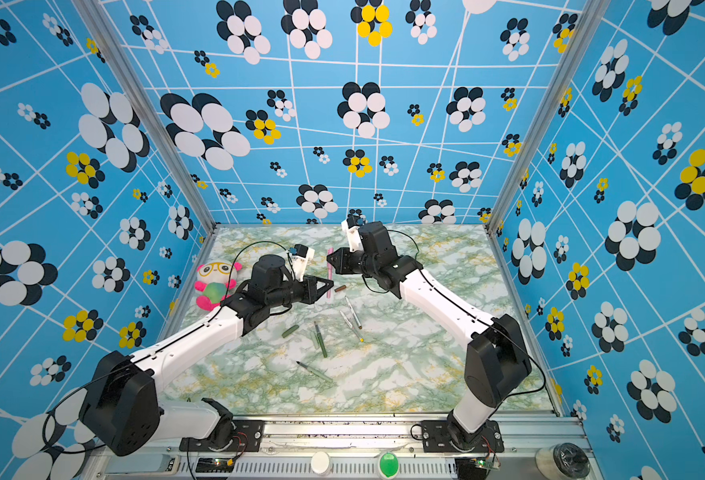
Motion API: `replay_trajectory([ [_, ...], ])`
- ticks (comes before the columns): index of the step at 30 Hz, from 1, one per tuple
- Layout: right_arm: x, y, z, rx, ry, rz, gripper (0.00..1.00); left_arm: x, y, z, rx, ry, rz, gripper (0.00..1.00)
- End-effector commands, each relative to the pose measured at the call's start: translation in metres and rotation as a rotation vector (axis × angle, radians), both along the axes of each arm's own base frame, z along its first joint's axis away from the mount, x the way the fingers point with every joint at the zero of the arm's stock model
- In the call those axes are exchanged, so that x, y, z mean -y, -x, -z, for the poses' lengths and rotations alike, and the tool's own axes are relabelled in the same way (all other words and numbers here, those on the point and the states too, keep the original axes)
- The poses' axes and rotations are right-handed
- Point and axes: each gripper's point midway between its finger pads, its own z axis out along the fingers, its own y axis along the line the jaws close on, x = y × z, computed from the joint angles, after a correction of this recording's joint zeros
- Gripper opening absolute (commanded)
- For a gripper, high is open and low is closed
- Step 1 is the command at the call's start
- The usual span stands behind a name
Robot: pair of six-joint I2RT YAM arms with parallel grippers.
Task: Insert the pens into the pen caps
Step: 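Press the pink cap onto the pen with the right gripper while the left holds it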
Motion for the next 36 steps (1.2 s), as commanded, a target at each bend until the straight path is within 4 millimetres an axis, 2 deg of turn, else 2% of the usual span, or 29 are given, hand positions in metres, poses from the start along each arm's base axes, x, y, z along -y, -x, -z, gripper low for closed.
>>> replay_trajectory([
  [1, -0.003, 0.065, 0.077, -0.281, 0.148, -0.136, 0.01, -0.021, -0.052, -0.120, 0.381, 0.157, -0.147, 0.00],
  [15, 0.006, 0.073, 0.094, -0.311, 0.169, -0.102, 0.01, -0.021, -0.066, -0.176, 0.541, 0.199, -0.139, 0.00],
  [20, 0.007, 0.075, 0.097, -0.322, 0.166, -0.093, 0.01, -0.019, -0.067, -0.186, 0.578, 0.215, -0.126, 0.00],
  [25, 0.005, 0.072, 0.092, -0.313, 0.149, -0.085, 0.01, -0.014, -0.063, -0.177, 0.574, 0.229, -0.089, 0.00],
  [32, -0.001, 0.064, 0.073, -0.278, 0.116, -0.081, 0.04, -0.013, -0.059, -0.159, 0.540, 0.220, -0.076, 0.00],
  [36, -0.001, 0.059, 0.055, -0.239, 0.094, -0.064, 0.06, -0.011, -0.056, -0.137, 0.483, 0.201, -0.063, 0.00],
])
